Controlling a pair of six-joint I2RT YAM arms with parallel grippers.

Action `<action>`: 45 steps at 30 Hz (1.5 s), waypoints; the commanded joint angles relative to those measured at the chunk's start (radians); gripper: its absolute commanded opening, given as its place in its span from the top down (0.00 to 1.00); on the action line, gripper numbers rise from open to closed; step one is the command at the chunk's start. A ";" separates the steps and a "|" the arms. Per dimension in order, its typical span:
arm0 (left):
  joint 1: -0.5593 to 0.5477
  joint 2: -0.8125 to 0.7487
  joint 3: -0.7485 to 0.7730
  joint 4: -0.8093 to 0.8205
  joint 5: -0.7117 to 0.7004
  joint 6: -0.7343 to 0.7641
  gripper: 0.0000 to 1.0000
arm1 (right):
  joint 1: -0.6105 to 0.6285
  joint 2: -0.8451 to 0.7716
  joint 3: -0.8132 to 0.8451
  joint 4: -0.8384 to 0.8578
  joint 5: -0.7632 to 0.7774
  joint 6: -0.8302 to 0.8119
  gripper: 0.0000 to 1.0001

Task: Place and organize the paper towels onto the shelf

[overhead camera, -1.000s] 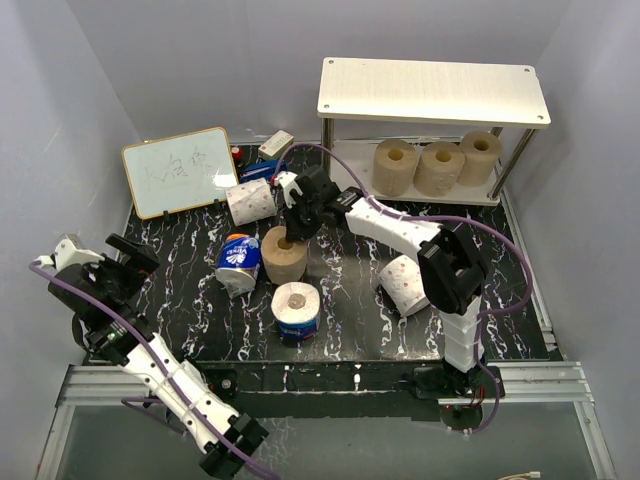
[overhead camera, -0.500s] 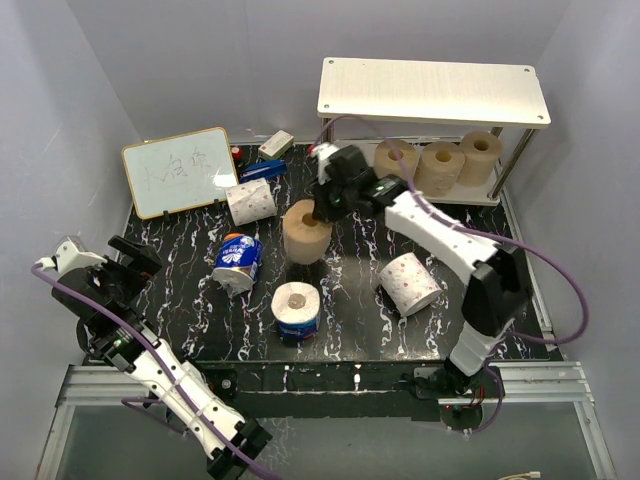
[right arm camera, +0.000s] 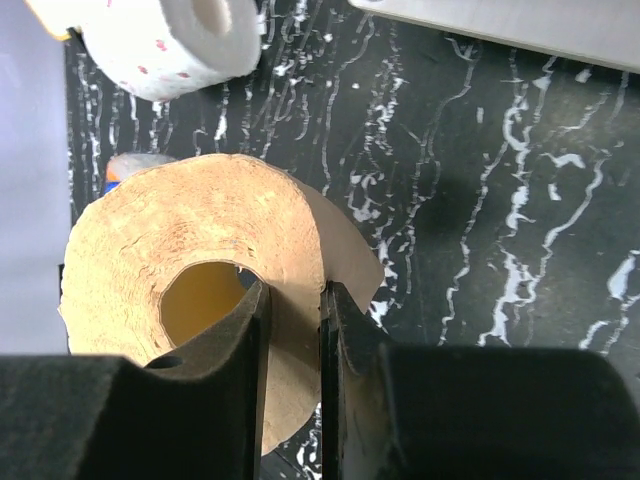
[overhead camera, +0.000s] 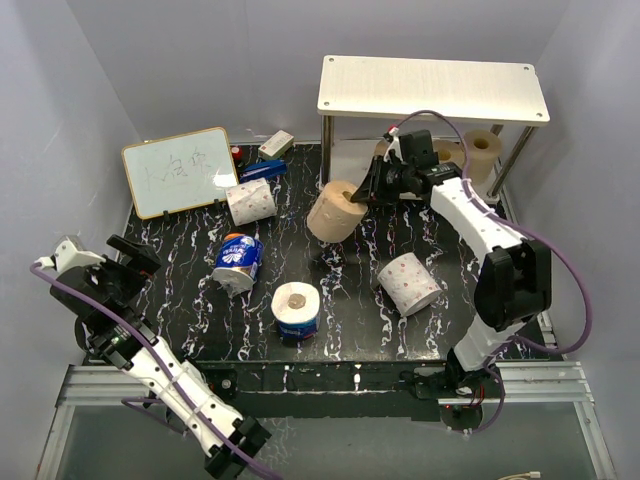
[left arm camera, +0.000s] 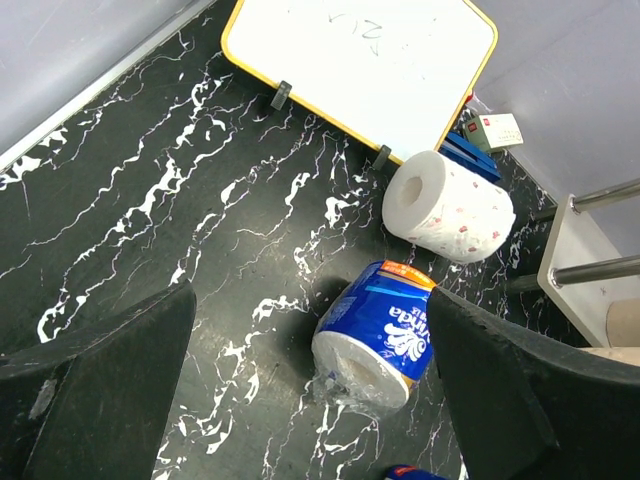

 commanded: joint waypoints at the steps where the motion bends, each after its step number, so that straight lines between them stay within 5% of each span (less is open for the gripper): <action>1: 0.016 0.000 0.001 -0.004 -0.003 -0.005 0.02 | 0.009 -0.141 -0.067 0.177 0.015 0.172 1.00; 5: 0.024 -0.005 0.001 -0.005 -0.005 -0.006 0.02 | 0.010 -0.259 -0.217 0.346 0.126 0.405 1.00; 15: 0.029 -0.004 0.001 -0.003 0.005 -0.004 0.02 | -0.001 -0.192 -0.142 0.120 0.555 0.793 1.00; 22: 0.030 -0.024 0.002 -0.003 -0.001 -0.005 0.02 | 0.000 -0.180 -0.078 0.087 0.843 0.775 1.00; 45: 0.064 -0.041 0.003 -0.005 -0.006 -0.007 0.02 | 0.069 -0.014 -0.017 0.345 0.866 0.669 1.00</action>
